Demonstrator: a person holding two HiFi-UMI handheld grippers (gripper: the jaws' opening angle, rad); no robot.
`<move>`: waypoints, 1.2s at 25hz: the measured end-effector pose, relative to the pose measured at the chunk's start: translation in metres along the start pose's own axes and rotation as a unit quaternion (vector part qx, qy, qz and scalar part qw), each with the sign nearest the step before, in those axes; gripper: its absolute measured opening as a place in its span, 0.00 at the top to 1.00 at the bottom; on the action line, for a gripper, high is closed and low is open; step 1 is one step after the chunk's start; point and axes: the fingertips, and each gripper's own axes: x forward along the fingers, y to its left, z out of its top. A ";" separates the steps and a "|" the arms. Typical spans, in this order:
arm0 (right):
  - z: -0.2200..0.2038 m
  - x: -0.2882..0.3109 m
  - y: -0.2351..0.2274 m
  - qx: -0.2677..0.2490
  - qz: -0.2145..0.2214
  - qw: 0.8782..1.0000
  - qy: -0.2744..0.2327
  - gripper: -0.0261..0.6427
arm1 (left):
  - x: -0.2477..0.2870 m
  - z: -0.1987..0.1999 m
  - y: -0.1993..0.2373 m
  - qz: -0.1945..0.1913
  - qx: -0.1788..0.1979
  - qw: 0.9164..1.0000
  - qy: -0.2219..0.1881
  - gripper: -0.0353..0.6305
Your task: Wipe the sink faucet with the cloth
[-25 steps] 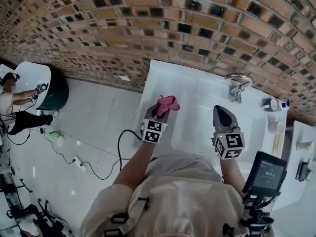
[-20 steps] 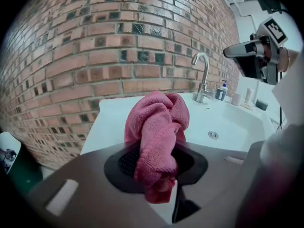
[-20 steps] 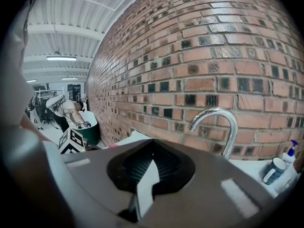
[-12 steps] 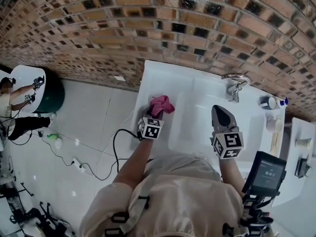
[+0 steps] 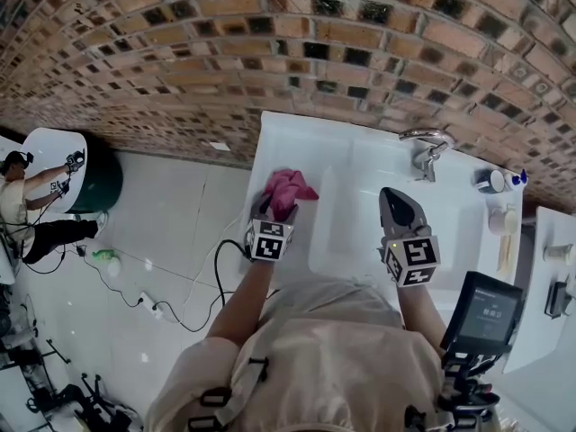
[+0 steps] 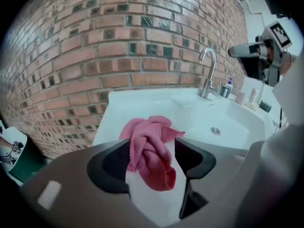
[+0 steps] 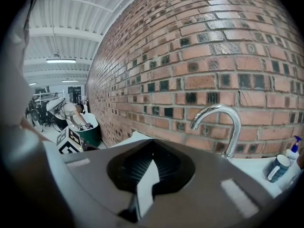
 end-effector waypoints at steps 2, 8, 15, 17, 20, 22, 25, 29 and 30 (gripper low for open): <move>0.002 -0.002 0.000 0.002 -0.001 1.000 -0.006 0.98 | -0.020 0.029 0.002 0.010 -0.006 0.999 -0.050 0.54; 0.018 -0.011 0.005 -0.003 0.004 0.999 -0.032 0.98 | -0.085 0.145 -0.009 0.010 0.026 0.972 -0.234 0.55; 0.040 -0.026 0.002 -0.014 0.003 0.998 -0.062 0.98 | -0.132 0.229 -0.049 -0.059 0.031 0.946 -0.317 0.88; 0.046 -0.031 0.000 -0.017 0.002 0.997 -0.070 0.98 | -0.141 0.242 -0.059 -0.072 0.032 0.941 -0.329 0.94; 0.053 -0.037 -0.002 -0.019 0.002 0.997 -0.077 0.98 | -0.150 0.255 -0.071 -0.087 0.033 0.938 -0.333 0.94; 0.059 -0.041 -0.001 -0.022 0.008 0.996 -0.083 0.98 | -0.154 0.260 -0.075 -0.090 0.030 0.937 -0.336 0.94; 0.067 -0.046 0.002 -0.030 0.019 0.995 -0.097 0.98 | -0.154 0.265 -0.080 -0.100 0.035 0.935 -0.339 0.94; 0.077 -0.052 0.004 -0.038 0.025 0.993 -0.113 0.98 | -0.153 0.267 -0.096 -0.142 0.053 0.931 -0.331 0.94; 0.080 -0.053 0.005 -0.042 0.026 0.992 -0.117 0.98 | -0.155 0.269 -0.100 -0.147 0.064 0.930 -0.331 0.94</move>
